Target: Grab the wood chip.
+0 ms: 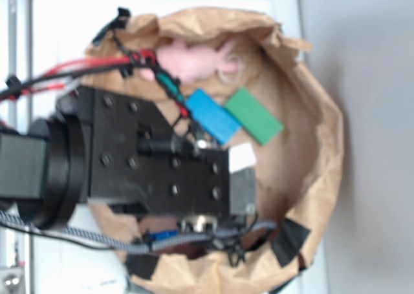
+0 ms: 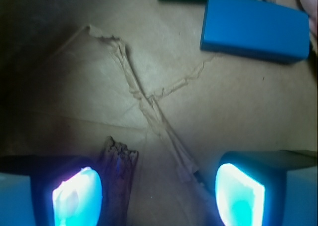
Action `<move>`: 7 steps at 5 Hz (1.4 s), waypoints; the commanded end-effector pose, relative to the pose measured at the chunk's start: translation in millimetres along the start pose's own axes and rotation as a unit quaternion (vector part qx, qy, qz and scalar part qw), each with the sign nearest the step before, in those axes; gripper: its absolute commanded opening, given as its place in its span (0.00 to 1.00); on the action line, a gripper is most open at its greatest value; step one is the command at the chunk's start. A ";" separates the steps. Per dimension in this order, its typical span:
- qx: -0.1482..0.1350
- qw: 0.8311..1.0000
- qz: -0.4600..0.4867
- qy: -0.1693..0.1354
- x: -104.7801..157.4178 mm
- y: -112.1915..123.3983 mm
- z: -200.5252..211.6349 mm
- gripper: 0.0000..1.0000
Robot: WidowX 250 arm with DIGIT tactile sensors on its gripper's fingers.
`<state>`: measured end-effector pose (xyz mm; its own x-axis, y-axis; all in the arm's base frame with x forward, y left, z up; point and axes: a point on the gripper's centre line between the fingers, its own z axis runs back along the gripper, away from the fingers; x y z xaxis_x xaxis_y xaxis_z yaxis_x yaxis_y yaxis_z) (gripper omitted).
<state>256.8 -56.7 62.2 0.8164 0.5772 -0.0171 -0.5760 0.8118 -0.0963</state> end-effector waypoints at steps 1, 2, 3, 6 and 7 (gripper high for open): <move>-0.009 0.999 0.013 -0.027 -4.8 -15.6 -14.5 1.00; -0.010 0.999 0.012 -0.032 -6.1 -19.2 -26.7 1.00; -0.002 0.999 0.000 -0.044 -7.9 -18.0 -42.6 1.00; -0.022 0.997 0.057 -0.049 13.6 -9.9 -13.5 0.00; -0.031 0.995 0.071 -0.064 31.5 2.7 27.7 0.00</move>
<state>274.6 -46.4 70.3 0.7218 0.6901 0.0526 -0.6824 0.7223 -0.1125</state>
